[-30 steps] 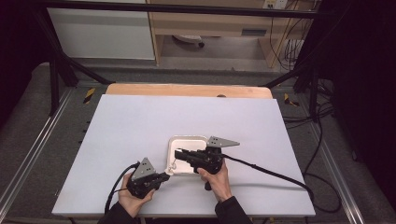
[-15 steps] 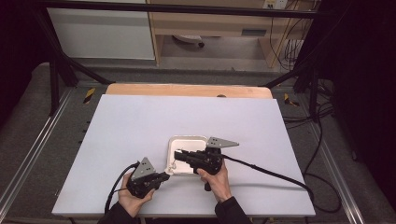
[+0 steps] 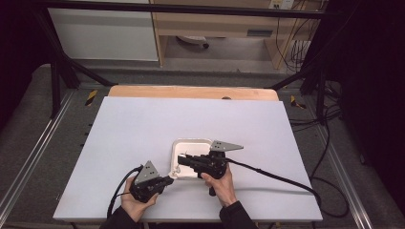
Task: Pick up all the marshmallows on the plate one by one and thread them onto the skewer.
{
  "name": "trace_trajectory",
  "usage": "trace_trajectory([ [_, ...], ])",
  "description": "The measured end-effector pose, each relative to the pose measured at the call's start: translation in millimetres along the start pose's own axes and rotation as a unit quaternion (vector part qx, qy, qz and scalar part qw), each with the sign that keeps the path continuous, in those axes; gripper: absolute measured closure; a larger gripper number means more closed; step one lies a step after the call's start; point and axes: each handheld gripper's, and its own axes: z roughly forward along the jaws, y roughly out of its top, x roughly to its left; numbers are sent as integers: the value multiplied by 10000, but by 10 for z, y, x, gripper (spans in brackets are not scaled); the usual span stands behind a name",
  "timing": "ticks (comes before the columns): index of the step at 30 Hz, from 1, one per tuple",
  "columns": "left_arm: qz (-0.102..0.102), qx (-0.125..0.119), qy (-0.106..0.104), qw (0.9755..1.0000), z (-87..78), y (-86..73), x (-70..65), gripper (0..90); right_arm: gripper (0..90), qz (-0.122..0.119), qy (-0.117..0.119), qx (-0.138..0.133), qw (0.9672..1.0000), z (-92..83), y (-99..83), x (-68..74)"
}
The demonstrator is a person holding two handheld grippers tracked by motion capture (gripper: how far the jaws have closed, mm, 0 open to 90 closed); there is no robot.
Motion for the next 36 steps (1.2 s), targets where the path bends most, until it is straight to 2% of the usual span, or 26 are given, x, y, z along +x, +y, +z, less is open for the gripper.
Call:
trace_trajectory([
  [5,23,-19,6,10000,-5,7,3,893,820,2,28,62,10000,6,-13,-3],
  [6,-23,-197,-99,9998,-22,22,5,893,819,-1,20,87,10000,12,-22,-6],
  [7,20,-248,-49,9997,-43,73,-11,893,817,26,63,400,9992,44,-42,-9],
  [8,185,-200,132,9995,-42,90,-27,893,816,4,104,569,9983,105,-110,-4],
  [9,77,-264,49,9996,-43,72,-3,893,815,6,65,420,9991,124,-143,11],
  [10,-7,-302,-41,9995,-44,61,27,893,813,-4,72,416,9991,133,-131,15],
  [12,28,-357,-20,9994,-68,64,26,893,807,-43,109,498,9987,148,-94,22],
  [14,31,-366,-48,9993,-86,75,22,893,802,-34,163,432,9989,140,-61,33],
  [17,-26,-324,-76,9994,-64,64,21,892,788,-99,102,455,9989,130,-51,35],
  [20,28,-364,-67,9993,-66,67,38,892,771,-128,69,415,9990,125,-46,38],
  [21,11,-345,-59,9994,-65,67,43,892,751,-117,62,408,9991,122,-36,41],
  [22,-43,-297,-23,9995,-68,52,45,892,673,-135,4,368,9992,115,-23,43],
  [23,-2,-339,-51,9994,-58,42,76,892,626,-177,-108,294,9994,94,5,47],
  [25,-112,-353,-74,9993,-73,26,101,892,591,-253,-167,229,9993,34,76,60],
  [28,-144,-392,-44,9991,-94,34,113,891,461,-378,-329,406,9979,-18,140,78],
  [30,-169,-372,-32,9992,-90,31,116,891,366,-510,-490,581,9958,-36,138,69],
  [31,-212,-294,60,9993,-100,28,118,891,329,-573,-581,648,9946,-45,129,58],
  [35,-249,-219,87,9994,-107,38,141,890,212,-705,-893,851,9898,-99,94,-22],
  [36,-266,-200,82,9994,-109,39,149,890,185,-753,-1011,912,9878,-125,92,-53],
])
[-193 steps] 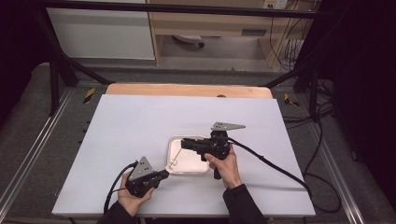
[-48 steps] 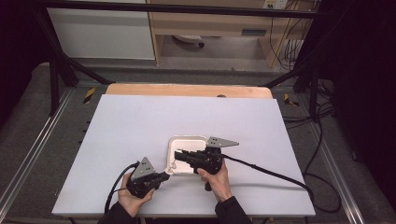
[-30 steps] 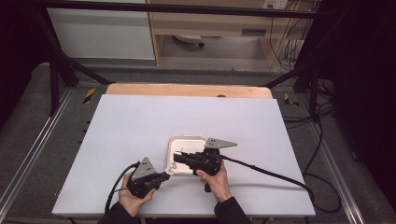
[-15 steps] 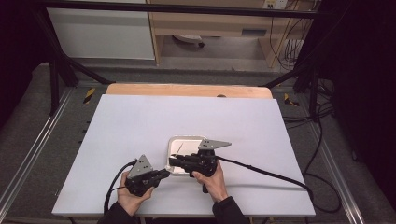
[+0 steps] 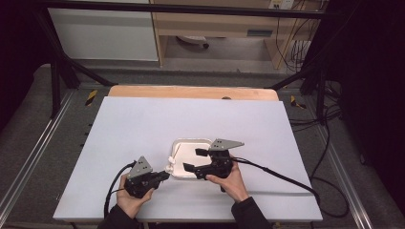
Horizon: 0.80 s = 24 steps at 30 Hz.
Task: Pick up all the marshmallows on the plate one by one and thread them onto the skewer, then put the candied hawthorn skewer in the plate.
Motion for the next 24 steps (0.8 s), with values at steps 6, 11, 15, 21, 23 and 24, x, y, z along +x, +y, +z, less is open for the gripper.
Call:
trace_trajectory([
  [6,-65,240,-95,9996,-11,36,58,888,76,-174,-323,272,9990,-146,-53,-152],
  [11,-101,420,-67,9990,-18,121,86,887,22,-131,-657,608,9959,-335,-136,-289],
  [15,-222,604,-33,9979,41,245,135,886,15,-94,-867,725,9935,-515,-242,-406],
  [21,-308,879,33,9956,225,399,109,886,7,-22,-1064,797,9911,-752,-435,-513],
  [23,-225,1044,45,9943,293,439,70,886,7,-59,-1109,829,9904,-822,-465,-531],
  [24,-214,1137,32,9933,330,456,57,886,7,-86,-1125,837,9901,-856,-475,-542],
])
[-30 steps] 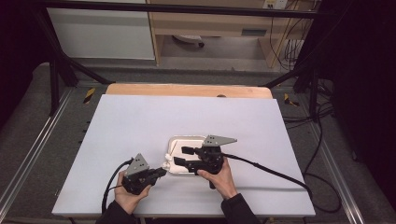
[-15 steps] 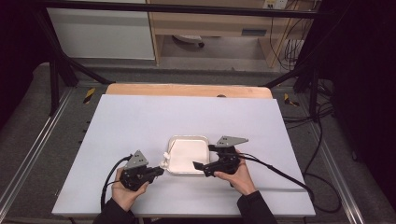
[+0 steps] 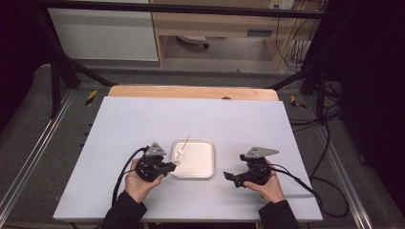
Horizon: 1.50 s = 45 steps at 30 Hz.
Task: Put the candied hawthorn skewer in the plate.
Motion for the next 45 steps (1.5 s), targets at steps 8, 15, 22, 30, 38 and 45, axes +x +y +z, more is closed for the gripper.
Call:
trace_trajectory([
  [8,88,540,186,9983,195,109,-80,885,7,37,-89,-126,9999,-168,-105,-128],
  [15,118,949,423,9945,338,164,-107,882,7,-1,-135,-144,9998,-240,-168,-152],
  [22,72,1213,472,9915,447,165,-94,877,9,45,-199,-165,9997,-285,-201,-195],
  [30,24,1021,545,9933,513,172,-29,879,11,69,-186,-174,9997,-294,-200,-193],
  [38,44,856,549,9948,514,180,-4,777,13,81,-157,-170,9997,-279,-205,-186],
  [45,328,215,407,9984,159,62,55,503,11,80,-177,-214,9996,-306,-195,-192],
])
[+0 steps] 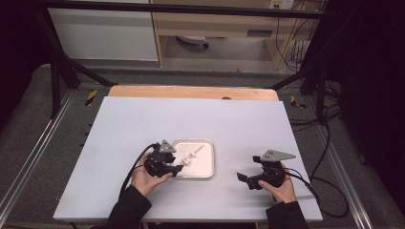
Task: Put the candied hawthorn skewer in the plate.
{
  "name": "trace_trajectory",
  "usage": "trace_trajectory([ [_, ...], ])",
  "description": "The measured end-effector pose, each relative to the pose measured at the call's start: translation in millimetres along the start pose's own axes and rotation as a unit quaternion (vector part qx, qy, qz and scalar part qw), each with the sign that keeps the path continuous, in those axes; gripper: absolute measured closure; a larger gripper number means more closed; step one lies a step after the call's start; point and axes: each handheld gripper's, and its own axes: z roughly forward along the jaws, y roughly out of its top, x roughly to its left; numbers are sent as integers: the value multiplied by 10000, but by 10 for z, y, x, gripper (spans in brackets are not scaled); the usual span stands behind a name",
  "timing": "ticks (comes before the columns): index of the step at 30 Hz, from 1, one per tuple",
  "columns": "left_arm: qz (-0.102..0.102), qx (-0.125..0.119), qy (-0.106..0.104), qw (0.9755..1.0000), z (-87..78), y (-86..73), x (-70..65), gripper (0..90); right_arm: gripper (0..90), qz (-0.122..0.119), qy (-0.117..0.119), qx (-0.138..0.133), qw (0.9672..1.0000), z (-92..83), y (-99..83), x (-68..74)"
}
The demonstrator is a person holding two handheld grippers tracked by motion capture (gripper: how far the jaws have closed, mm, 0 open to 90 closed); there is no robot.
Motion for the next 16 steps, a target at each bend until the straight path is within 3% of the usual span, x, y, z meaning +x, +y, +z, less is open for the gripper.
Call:
trace_trajectory([
  [2,59,-175,44,9998,-113,-86,63,428,10,14,-7,-20,10000,-9,3,1],
  [9,31,-611,-97,9981,-389,-451,286,183,9,17,-45,-11,10000,-26,-7,-17],
  [16,-317,-754,-97,9966,-509,-799,482,166,7,-4,-59,93,9999,-13,-26,-14],
])
